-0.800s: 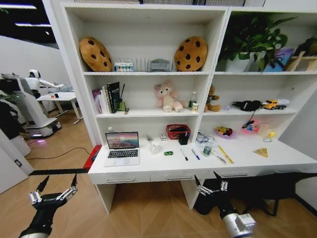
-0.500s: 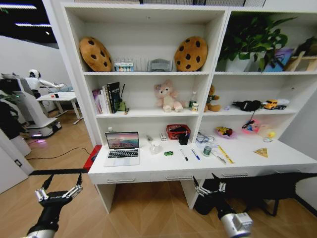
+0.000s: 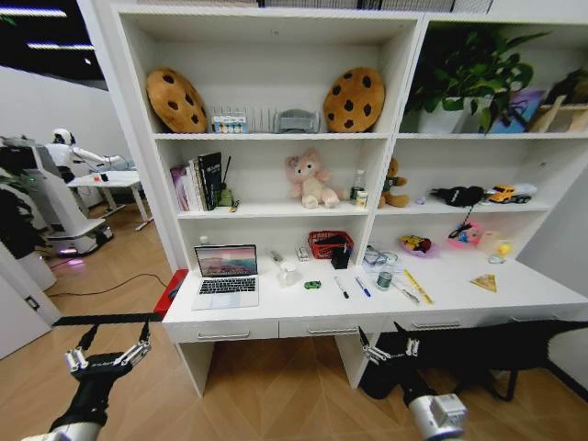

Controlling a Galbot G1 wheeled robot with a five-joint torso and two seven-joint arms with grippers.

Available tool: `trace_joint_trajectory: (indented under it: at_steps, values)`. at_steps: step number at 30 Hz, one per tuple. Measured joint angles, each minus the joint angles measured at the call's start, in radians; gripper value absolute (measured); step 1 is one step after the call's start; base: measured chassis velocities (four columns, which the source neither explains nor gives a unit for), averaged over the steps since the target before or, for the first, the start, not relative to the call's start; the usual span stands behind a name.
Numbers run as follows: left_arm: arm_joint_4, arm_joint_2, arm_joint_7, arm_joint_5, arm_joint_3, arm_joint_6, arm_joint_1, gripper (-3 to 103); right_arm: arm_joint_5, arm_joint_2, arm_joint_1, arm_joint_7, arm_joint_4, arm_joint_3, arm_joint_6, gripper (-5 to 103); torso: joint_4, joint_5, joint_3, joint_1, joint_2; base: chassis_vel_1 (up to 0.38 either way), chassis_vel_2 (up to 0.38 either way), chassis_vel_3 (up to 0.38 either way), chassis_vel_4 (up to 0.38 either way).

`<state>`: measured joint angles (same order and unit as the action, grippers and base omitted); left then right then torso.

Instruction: Organize the objects on the table.

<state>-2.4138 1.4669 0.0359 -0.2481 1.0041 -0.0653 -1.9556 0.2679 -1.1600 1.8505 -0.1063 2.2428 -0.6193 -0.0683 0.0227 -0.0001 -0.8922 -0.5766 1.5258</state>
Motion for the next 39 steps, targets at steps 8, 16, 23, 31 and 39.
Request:
trace_joint_trajectory:
  at_steps: [8, 16, 23, 31, 39]
  values:
    - [0.001, 0.001, 0.0, 0.001, -0.001, 0.0, 0.004, 97, 0.0, 0.003, -0.001, 0.002, 0.002, 0.002, -0.007, 100, 0.0, 0.0002, 0.0, 0.0, 0.0, -0.173, 0.166, 0.186, -0.161]
    - [0.001, -0.001, 0.001, 0.0, 0.003, 0.0, 0.002, 96, -0.019, -0.001, 0.007, 0.014, 0.007, 0.002, -0.025, 100, -0.0001, -0.0001, 0.0, -0.001, 0.0, -0.251, 0.254, 0.248, -0.258]
    - [0.01, -0.006, -0.001, 0.001, 0.005, -0.002, 0.006, 96, -0.023, -0.001, -0.002, 0.026, 0.0, 0.005, -0.103, 100, 0.0, 0.0, 0.0, 0.0, 0.0, -0.312, 0.31, 0.324, -0.308]
    - [-0.009, -0.009, -0.014, -0.016, 0.016, 0.01, 0.0, 100, 0.021, 0.009, 0.021, 0.098, 0.029, 0.0, -0.136, 100, -0.0006, 0.0003, -0.001, -0.002, -0.001, -0.281, 0.267, 0.264, -0.245]
    - [-0.017, -0.056, -0.011, -0.062, 0.049, 0.007, -0.002, 93, -0.008, -0.007, 0.044, 0.103, 0.044, 0.007, -0.139, 100, 0.0001, 0.0, 0.0, 0.001, 0.001, 0.009, -0.016, -0.021, 0.026]
